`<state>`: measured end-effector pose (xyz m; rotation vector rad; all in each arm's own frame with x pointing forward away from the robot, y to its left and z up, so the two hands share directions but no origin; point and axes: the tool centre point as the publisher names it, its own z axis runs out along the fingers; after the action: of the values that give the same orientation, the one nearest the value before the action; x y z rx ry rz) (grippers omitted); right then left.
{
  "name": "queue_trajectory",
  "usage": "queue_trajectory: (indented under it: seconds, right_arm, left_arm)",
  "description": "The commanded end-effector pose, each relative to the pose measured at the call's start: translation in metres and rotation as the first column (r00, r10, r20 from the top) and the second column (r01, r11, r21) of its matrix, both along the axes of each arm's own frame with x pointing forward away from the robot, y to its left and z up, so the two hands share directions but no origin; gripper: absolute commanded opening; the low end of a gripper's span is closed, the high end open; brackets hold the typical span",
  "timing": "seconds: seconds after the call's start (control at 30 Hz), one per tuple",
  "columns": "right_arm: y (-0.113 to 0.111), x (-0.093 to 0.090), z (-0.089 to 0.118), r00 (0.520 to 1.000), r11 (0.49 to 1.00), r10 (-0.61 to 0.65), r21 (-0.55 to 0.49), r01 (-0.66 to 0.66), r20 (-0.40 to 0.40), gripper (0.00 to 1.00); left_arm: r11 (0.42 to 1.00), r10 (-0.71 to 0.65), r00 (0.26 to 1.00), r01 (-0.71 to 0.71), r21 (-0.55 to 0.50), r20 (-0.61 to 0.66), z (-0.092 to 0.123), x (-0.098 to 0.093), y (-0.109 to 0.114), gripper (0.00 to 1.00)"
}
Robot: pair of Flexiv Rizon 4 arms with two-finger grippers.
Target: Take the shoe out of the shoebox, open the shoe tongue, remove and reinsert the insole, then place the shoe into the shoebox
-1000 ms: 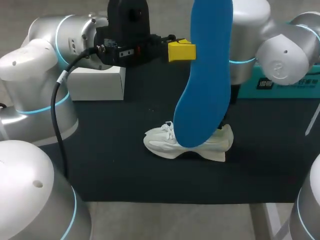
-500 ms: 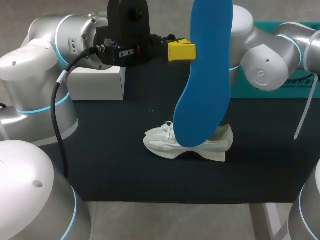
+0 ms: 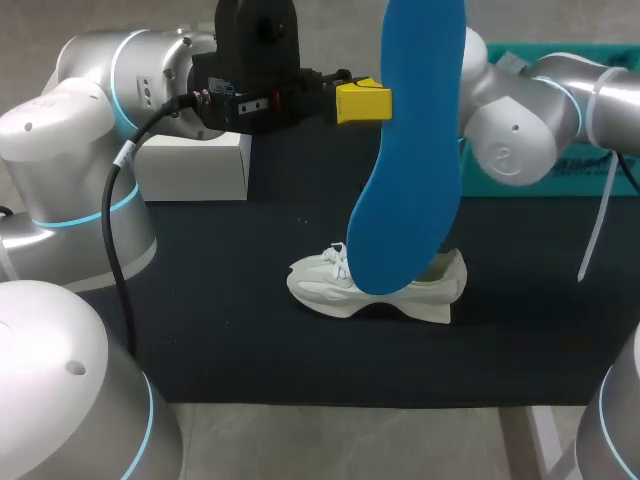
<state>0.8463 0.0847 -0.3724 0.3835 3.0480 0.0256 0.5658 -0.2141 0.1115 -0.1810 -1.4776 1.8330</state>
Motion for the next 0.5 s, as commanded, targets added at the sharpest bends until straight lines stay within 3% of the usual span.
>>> queue_trajectory:
  seconds: [0.03,0.5]
  right_arm:
    - [0.0023,0.0012,-0.0051,1.0,1.0,0.019,0.017,-0.019,-0.005,0.0]
    - [0.0075,-0.0001,-0.0044,0.998,0.998,0.054,0.032,-0.053,-0.02,0.0]
  left_arm:
    - [1.0,0.0,1.0,0.0,-0.001,0.0,0.0,-0.0003,0.0,0.0]
    - [1.0,0.0,1.0,0.0,-0.001,0.0,0.0,-0.0003,0.0,0.0]
